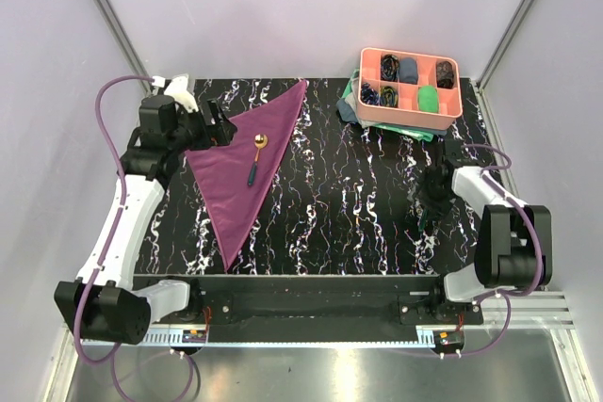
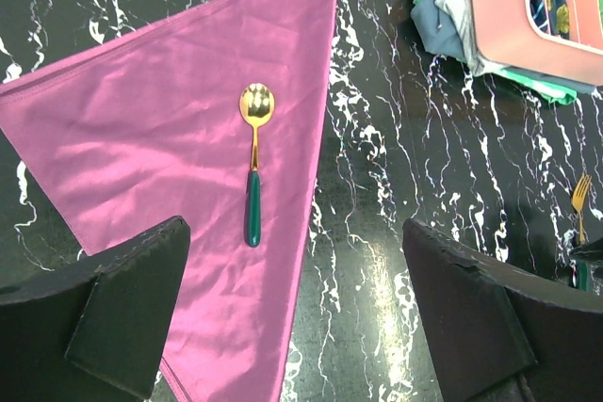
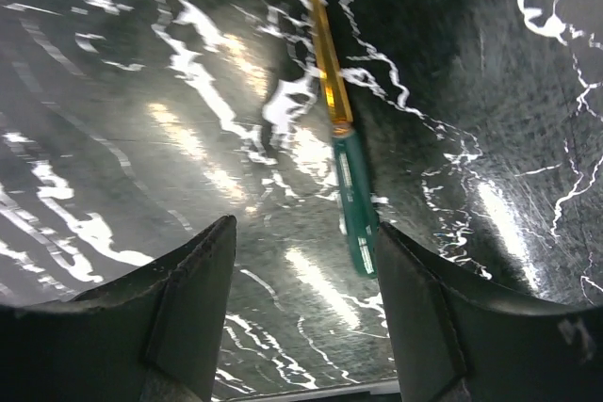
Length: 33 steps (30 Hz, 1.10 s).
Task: Fold the napkin, place the utensils inside, and roll it up
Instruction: Grab a utensil with the right arm
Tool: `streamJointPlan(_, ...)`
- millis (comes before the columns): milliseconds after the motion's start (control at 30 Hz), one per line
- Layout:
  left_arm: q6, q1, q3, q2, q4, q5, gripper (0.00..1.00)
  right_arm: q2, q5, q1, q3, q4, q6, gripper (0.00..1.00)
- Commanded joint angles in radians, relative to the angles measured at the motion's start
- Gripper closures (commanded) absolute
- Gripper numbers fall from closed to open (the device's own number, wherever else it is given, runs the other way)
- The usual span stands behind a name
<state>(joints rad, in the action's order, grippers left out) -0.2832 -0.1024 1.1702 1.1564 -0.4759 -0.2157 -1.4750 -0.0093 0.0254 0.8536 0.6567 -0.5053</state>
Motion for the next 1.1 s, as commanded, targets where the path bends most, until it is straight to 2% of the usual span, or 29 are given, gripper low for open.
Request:
streamJointPlan(0, 0.013, 0.001, 0.003, 0.012, 0.051, -0.027, 0.02, -0.018, 0.043, 0.01, -0.008, 0.0, 0.017, 0.32)
streamJointPlan(200, 0.012, 0.001, 0.003, 0.014, 0.048, -0.036, 0.02, -0.073, 0.049, 0.021, -0.014, -0.028, 0.019, 0.39)
streamJointPlan(433, 0.015, 0.001, 0.008, 0.014, 0.042, -0.034, 0.03, -0.142, -0.029, 0.021, -0.039, -0.087, 0.008, 0.57)
streamJointPlan(533, 0.013, 0.003, 0.009, 0.019, 0.042, -0.043, 0.02, -0.151, -0.078, 0.021, -0.06, -0.127, -0.007, 0.69)
streamJointPlan(600, 0.012, 0.003, 0.008, 0.02, 0.042, -0.05, 0.02, -0.156, -0.096, 0.021, -0.064, -0.147, -0.003, 0.82)
streamJointPlan(667, 0.01, 0.003, 0.009, 0.02, 0.04, -0.05, 0.02, -0.148, -0.121, 0.021, -0.071, -0.164, 0.007, 1.0)
streamJointPlan(800, 0.012, 0.004, 0.009, 0.016, 0.04, -0.054, 0.02, -0.116, -0.191, 0.016, -0.08, -0.173, 0.028, 1.0)
streamJointPlan(933, 0.009, 0.004, 0.009, 0.014, 0.04, -0.059, 0.02, -0.013, -0.196, -0.019, -0.073, -0.164, 0.036, 1.0)
streamJointPlan(1067, 0.004, 0.004, 0.009, 0.014, 0.042, -0.067, 0.02, 0.062, -0.181, -0.148, -0.042, -0.163, -0.015, 1.0)
